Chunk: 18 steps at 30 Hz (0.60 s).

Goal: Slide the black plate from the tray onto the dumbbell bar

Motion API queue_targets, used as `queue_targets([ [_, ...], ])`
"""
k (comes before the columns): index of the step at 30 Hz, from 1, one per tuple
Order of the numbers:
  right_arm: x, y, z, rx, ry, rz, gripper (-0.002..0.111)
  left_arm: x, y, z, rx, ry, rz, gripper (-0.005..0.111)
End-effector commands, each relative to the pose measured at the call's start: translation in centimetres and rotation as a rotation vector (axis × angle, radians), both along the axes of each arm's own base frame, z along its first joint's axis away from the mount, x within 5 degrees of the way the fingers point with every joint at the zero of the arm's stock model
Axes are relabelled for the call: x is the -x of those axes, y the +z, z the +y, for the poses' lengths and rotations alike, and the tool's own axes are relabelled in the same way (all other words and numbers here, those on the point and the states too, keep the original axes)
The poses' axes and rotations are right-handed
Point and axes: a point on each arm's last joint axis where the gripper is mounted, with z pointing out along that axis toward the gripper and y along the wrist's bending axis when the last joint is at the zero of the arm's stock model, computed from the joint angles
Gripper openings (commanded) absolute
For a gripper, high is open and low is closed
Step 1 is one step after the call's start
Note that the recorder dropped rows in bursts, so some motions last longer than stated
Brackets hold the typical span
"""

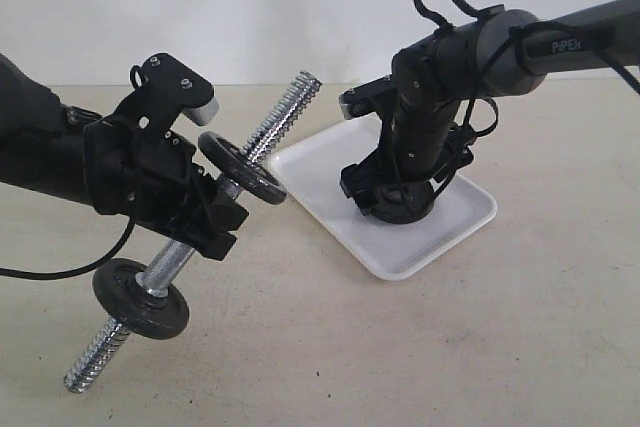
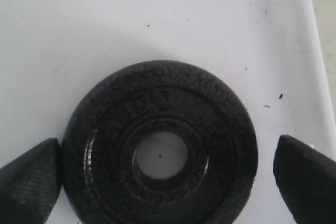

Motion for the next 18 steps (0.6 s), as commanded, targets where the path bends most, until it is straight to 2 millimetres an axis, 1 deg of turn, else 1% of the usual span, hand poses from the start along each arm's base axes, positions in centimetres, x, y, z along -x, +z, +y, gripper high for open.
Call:
queue_targets([
  [1, 1.44, -3.66, -1.3, 0.133, 0.046, 0.162, 0.105, -0.56, 2.93, 0.19, 0.062, 0.062, -0.111, 0.004],
  [18, 1.75, -3.79, -0.65, 0.066, 0.083, 0.195, 0.105, -0.56, 2.93, 0.19, 0.062, 0.062, -0.111, 0.004],
])
